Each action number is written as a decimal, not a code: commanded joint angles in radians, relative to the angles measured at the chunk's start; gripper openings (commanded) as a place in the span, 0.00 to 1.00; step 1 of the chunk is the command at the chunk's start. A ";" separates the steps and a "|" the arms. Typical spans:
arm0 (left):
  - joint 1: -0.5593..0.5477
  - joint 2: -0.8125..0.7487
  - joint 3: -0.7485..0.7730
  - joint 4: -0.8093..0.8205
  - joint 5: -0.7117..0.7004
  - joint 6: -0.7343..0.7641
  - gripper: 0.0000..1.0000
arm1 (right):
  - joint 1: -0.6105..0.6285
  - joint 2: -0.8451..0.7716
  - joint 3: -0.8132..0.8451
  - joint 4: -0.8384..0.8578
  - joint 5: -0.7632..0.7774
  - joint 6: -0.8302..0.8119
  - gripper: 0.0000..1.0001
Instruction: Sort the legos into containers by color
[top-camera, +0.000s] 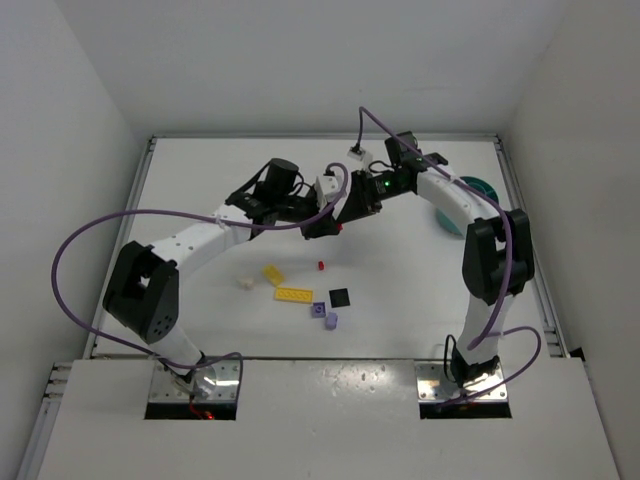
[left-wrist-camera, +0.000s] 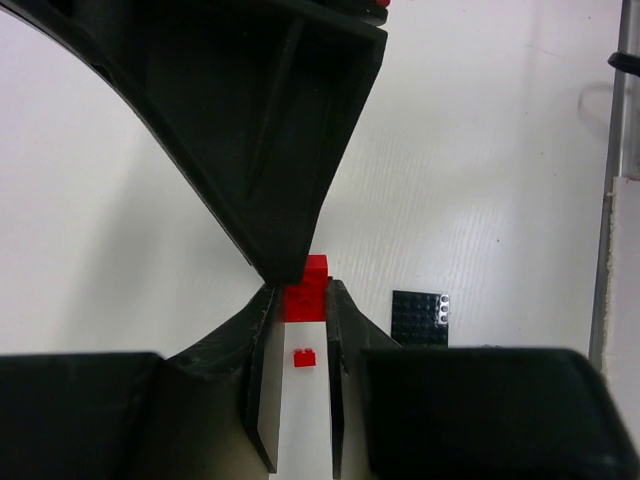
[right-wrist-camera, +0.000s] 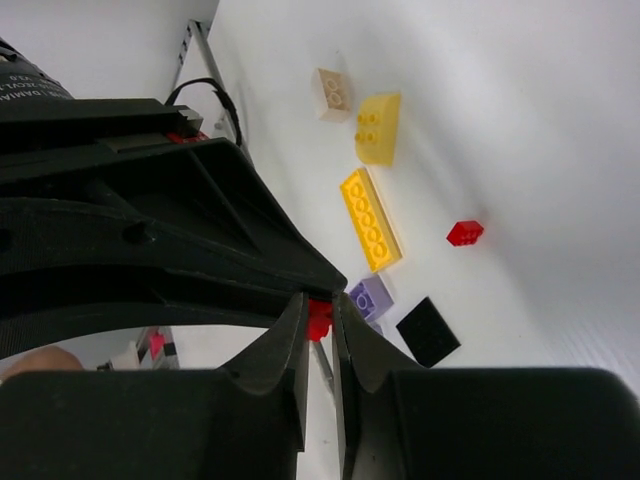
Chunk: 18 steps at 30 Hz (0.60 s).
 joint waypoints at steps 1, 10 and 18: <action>0.018 -0.045 0.018 0.143 -0.047 -0.003 0.02 | 0.028 -0.009 -0.019 -0.028 -0.111 0.018 0.11; 0.028 -0.045 0.018 0.161 -0.066 -0.013 0.02 | 0.028 -0.009 -0.028 -0.056 -0.121 0.018 0.27; 0.028 -0.045 0.018 0.161 -0.075 -0.013 0.02 | 0.028 -0.009 -0.048 -0.056 -0.121 0.018 0.16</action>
